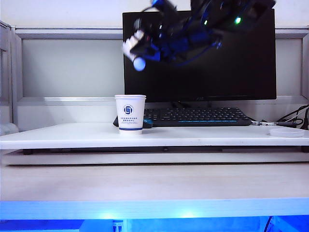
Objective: Pick up the badminton from the table and put it into the white paper cup.
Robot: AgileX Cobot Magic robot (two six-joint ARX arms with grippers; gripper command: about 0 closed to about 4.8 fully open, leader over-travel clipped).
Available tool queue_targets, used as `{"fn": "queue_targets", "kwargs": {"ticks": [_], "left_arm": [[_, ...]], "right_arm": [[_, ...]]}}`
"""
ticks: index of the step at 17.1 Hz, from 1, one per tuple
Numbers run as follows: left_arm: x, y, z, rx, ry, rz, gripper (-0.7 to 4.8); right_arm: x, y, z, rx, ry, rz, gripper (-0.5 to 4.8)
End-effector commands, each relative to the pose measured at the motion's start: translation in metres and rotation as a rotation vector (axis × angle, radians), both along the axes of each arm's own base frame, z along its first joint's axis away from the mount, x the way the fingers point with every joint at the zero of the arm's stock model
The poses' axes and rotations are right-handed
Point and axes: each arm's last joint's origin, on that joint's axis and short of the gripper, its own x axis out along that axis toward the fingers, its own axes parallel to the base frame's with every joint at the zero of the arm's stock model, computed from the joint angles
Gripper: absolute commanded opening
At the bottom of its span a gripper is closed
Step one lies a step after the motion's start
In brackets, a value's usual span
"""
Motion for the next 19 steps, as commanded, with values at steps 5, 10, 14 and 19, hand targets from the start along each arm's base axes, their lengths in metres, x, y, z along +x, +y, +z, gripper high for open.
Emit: {"fn": "queue_targets", "kwargs": {"ticks": [5,10,14,19], "left_arm": [[0.000,0.000,0.001,0.001,-0.013,0.003,-0.05],[0.000,0.000,0.001,0.001,-0.012,0.003,-0.05],[0.000,0.000,0.001,0.001,-0.013,0.003,-0.05],[0.000,0.000,0.001,0.001,-0.014,0.007,-0.05]], "right_arm": [[0.007,0.016,-0.028,-0.002,-0.010,-0.014,0.12],[0.010,0.020,-0.036,0.010,-0.030,-0.028,2.81],[0.003,0.013,-0.008,0.040,-0.080,-0.080,2.88],[-0.005,-0.018,0.037,-0.033,-0.203,-0.258,-0.08]]}}
